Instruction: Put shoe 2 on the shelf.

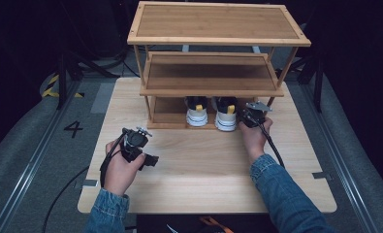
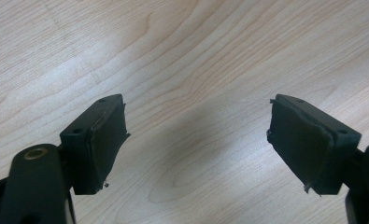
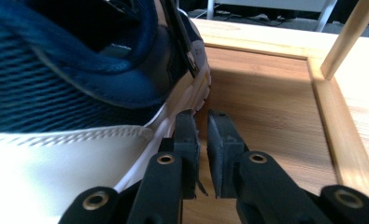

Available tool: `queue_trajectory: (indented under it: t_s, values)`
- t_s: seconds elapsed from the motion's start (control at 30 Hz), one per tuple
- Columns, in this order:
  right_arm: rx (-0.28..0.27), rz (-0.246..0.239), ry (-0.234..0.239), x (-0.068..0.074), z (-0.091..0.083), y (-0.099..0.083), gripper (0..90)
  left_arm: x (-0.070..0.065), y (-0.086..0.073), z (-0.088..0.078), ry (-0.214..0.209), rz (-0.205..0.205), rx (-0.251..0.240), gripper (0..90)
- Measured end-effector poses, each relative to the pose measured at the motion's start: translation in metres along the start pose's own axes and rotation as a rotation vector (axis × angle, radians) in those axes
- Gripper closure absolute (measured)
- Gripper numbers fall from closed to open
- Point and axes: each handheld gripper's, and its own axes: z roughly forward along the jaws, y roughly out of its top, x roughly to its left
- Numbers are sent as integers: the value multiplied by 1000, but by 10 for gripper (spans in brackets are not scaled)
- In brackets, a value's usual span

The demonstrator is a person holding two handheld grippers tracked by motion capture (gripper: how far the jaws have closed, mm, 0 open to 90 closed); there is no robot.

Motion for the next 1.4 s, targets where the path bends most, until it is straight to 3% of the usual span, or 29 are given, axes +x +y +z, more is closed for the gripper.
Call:
queue_trajectory:
  t_s: [0.13,0.23,0.6,0.73,0.8,1.0,1.03,1.4]
  values:
    - [21,-23,-3,4,8,2,841,1,1,0,-3,0,-1,197]
    - [19,-3,9,4,10,5,842,2,0,-1,-2,-1,-4,197]
    - [32,-19,46,19,20,5,839,3,-1,-3,-2,-8,-13,197]
    - [38,-13,43,20,22,6,839,4,-2,-3,-5,-7,-10,197]
    - [40,-10,64,19,24,8,831,5,-2,-2,-3,-8,-8,197]
    - [64,-50,85,22,27,13,794,5,-1,-3,-5,-8,-11,197]
    - [71,-47,89,20,26,13,745,5,0,-3,-5,-9,-15,197]
    - [55,-68,104,14,-2,13,668,-2,14,1,-16,29,-13,196]
